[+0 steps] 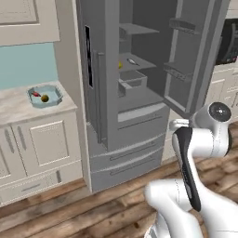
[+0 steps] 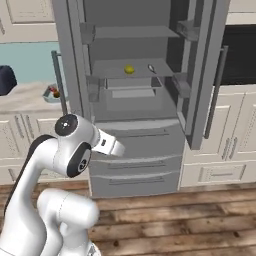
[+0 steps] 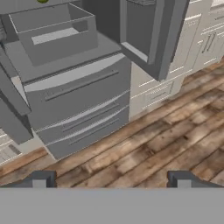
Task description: Place one lemon and one fish in each tupperware on the nearby counter, to pack two identical lunches.
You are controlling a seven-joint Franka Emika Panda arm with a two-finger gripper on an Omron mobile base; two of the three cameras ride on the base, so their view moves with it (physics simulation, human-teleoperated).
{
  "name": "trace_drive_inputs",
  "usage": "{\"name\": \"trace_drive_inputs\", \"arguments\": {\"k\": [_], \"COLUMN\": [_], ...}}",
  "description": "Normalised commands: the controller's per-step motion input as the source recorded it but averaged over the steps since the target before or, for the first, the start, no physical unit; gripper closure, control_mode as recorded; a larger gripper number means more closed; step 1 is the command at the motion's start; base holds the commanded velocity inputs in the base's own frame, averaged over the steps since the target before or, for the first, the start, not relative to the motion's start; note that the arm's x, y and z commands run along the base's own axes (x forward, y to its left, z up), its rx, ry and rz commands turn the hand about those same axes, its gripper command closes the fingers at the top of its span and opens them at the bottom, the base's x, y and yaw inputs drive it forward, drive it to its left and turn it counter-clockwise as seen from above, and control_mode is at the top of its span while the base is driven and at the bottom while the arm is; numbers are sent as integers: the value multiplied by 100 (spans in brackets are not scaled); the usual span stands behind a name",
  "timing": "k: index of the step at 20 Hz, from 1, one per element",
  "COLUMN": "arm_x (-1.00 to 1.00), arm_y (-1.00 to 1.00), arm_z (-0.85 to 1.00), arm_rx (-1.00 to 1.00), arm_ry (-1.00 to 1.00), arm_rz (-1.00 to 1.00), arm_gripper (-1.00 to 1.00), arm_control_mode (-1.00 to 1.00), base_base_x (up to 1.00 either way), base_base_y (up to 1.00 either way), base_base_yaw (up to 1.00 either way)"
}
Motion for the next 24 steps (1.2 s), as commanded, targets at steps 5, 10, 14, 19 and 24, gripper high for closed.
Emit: {"name": "trace_drive_inputs", "arguments": {"k": [5, 10, 14, 19, 24], "arm_x": [0, 0, 0, 0, 0], "arm_y": [0, 0, 0, 0, 0], "arm_z": [0, 0, 0, 0, 0], "arm_rx": [0, 0, 0, 0, 0], "arm_ry": [0, 0, 0, 0, 0], "arm_rz": [0, 0, 0, 0, 0], "arm_gripper": [-100, -100, -100, -100, -100], "arm_control_mode": [100, 100, 100, 100, 100], "base_base_x": [99, 99, 82, 32, -30], "base_base_y": [-24, -66, -51, 4, 28], "base_base_yaw": [-12, 3, 26, 34, 17]}}
